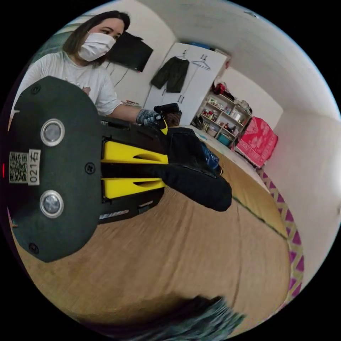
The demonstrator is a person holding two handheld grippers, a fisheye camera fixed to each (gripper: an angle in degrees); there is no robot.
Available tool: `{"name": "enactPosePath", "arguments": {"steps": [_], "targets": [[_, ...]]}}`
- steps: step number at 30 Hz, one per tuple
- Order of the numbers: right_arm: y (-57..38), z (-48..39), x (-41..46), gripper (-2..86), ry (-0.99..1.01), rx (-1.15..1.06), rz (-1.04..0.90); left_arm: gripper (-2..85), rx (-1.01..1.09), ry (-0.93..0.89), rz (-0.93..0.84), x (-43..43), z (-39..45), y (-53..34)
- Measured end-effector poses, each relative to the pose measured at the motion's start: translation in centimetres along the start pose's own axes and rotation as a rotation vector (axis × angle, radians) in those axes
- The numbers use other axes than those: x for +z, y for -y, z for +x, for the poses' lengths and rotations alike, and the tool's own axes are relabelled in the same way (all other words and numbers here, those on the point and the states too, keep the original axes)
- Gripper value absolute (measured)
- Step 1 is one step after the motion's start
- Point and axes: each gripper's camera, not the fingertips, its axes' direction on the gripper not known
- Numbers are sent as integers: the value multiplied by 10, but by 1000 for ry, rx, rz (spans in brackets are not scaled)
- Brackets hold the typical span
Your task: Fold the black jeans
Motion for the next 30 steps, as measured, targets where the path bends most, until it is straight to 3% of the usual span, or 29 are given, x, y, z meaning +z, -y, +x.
{"name": "enactPosePath", "arguments": {"steps": [3, 8, 12, 15, 16, 18, 21, 25, 30], "targets": [[89, -49, 61, 60, 29, -126, -70, 53, -28, 93, 113, -74, -17, 19], [223, -150, 199, 69, -85, -333, -133, 57, -103, 273, 275, -160, -44, 38], [243, -169, 278, 98, -275, -322, -64, 81, -334, 428, 366, -176, -113, 27], [219, -154, 312, 109, -261, -334, -115, 91, -444, 587, 349, -169, -146, -2], [200, -149, 315, 110, -253, -356, -128, 86, -420, 651, 414, -170, -135, -15], [163, -152, 313, 111, -292, -430, -147, 78, -305, 742, 470, -161, -99, -29], [87, -171, 305, 116, -465, -570, -143, 78, -97, 837, 373, -112, -30, -39], [-24, -197, 297, 117, -710, -668, -78, 82, 93, 823, 257, -20, 55, -69], [-117, -202, 286, 118, -799, -635, -31, 82, 157, 652, 144, 80, 122, -102]]}}
